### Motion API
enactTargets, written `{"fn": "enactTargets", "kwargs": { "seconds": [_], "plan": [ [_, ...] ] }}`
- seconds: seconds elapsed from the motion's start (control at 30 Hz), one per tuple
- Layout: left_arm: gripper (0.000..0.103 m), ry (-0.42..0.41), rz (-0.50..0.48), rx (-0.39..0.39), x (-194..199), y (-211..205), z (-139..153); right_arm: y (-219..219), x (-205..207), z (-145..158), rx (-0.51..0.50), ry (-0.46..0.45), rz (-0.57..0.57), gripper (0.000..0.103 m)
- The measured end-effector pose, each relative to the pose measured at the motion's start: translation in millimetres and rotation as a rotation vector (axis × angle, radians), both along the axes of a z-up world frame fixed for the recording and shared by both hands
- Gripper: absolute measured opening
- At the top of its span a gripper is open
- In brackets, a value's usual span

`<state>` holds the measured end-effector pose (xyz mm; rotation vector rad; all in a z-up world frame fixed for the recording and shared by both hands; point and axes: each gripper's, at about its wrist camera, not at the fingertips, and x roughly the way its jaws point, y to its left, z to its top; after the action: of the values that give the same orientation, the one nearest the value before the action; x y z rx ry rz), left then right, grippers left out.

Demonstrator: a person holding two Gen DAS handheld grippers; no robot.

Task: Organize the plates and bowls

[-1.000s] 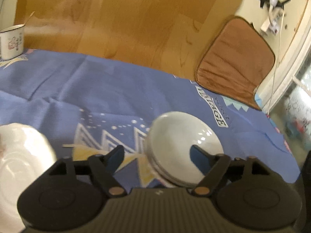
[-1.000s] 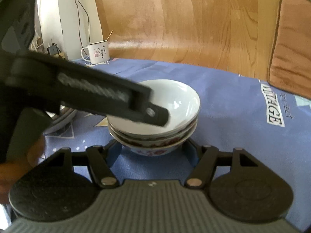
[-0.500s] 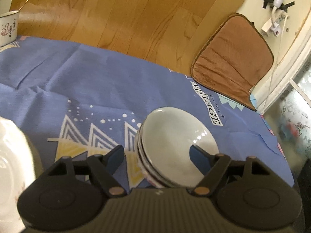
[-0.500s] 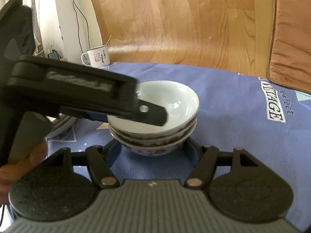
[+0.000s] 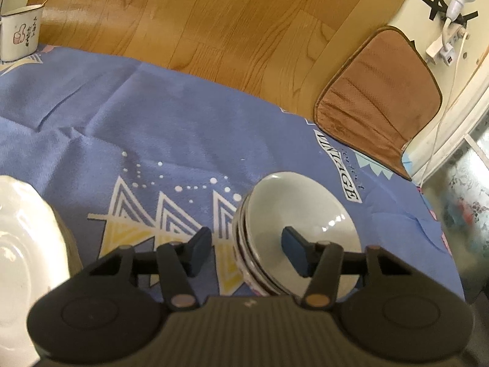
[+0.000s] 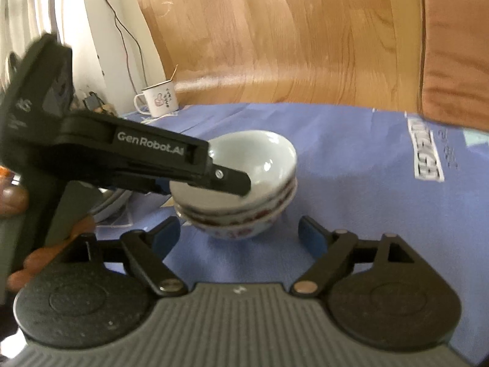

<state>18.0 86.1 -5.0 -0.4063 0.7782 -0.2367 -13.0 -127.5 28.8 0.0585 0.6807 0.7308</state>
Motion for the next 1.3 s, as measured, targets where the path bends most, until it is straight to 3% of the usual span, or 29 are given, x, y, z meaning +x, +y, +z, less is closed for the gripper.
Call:
{"fn": "enactTargets", "kwargs": {
  "seconds": [0.23, 0.37, 0.5, 0.53, 0.6, 0.7, 0.93, 1.07, 1.3],
  "plan": [
    [0.051, 0.009, -0.009, -0.055, -7, 8, 2, -55, 24, 19, 0.209, 0.193, -0.044, 0.082],
    [0.045, 0.008, -0.024, -0.065, -8, 6, 3, -53, 51, 22, 0.239, 0.317, -0.079, 0.051],
    [0.039, -0.031, -0.006, -0.037, -12, -1, -3, -23, 68, 9, 0.185, 0.414, -0.054, 0.035],
    [0.031, -0.036, -0.002, -0.042, -13, 1, -2, -17, 69, 4, 0.176, 0.435, -0.059, 0.031],
    [0.031, -0.022, -0.008, -0.080, -13, 7, -2, -11, 68, -3, 0.190, 0.452, -0.096, 0.030],
    [0.032, -0.030, -0.003, -0.070, -17, 6, 3, -8, 62, -1, 0.192, 0.442, -0.117, 0.027],
    [0.034, -0.141, 0.050, -0.065, -48, 26, 41, 3, 40, 28, 0.176, 0.338, -0.100, 0.026],
    [0.036, -0.171, 0.140, -0.032, -70, 57, 59, 32, 41, 47, 0.193, 0.303, -0.034, 0.026],
    [0.038, -0.095, 0.304, -0.033, -94, 119, 49, 117, 41, 47, 0.145, 0.357, 0.125, 0.026]
  ]
}}
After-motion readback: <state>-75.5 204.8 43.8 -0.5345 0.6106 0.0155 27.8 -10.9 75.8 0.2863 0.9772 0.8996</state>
